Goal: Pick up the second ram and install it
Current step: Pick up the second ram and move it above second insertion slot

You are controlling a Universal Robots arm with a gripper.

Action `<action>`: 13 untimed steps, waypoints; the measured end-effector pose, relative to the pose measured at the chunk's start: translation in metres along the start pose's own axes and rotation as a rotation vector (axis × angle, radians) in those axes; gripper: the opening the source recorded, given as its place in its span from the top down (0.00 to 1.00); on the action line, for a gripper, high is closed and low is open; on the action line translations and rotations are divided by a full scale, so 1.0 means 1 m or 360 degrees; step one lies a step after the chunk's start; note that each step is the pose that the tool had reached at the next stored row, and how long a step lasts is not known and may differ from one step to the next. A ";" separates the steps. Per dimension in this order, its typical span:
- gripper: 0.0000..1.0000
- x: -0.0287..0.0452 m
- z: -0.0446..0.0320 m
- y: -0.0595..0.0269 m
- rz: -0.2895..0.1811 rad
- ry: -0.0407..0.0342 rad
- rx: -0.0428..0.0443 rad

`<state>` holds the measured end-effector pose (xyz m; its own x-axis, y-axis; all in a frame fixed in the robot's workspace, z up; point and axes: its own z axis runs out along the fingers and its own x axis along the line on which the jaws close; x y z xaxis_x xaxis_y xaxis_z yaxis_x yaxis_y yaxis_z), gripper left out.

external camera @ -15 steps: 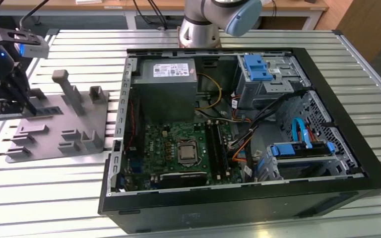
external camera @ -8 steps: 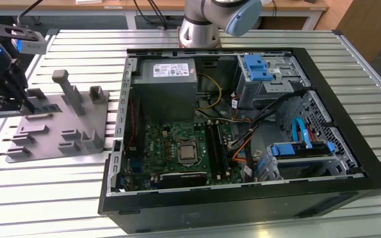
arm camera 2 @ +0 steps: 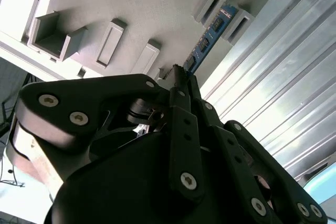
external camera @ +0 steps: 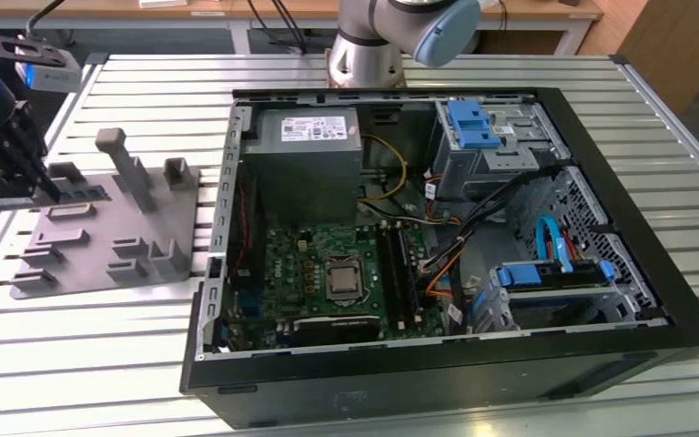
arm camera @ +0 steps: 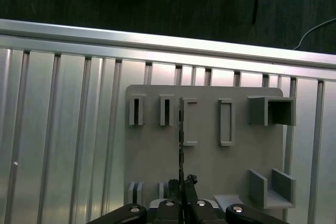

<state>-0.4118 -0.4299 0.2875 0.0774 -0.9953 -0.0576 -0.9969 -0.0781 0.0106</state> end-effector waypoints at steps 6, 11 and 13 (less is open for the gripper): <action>0.86 -0.0004 -0.0075 0.0000 0.0000 -0.0007 0.0001; 0.86 -0.0009 -0.0151 0.0001 0.0000 -0.0013 0.0001; 0.86 -0.0011 -0.0188 0.0002 0.0000 -0.0015 0.0001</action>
<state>-0.4118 -0.4299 0.3064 0.0774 -0.9947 -0.0673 -0.9969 -0.0782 0.0099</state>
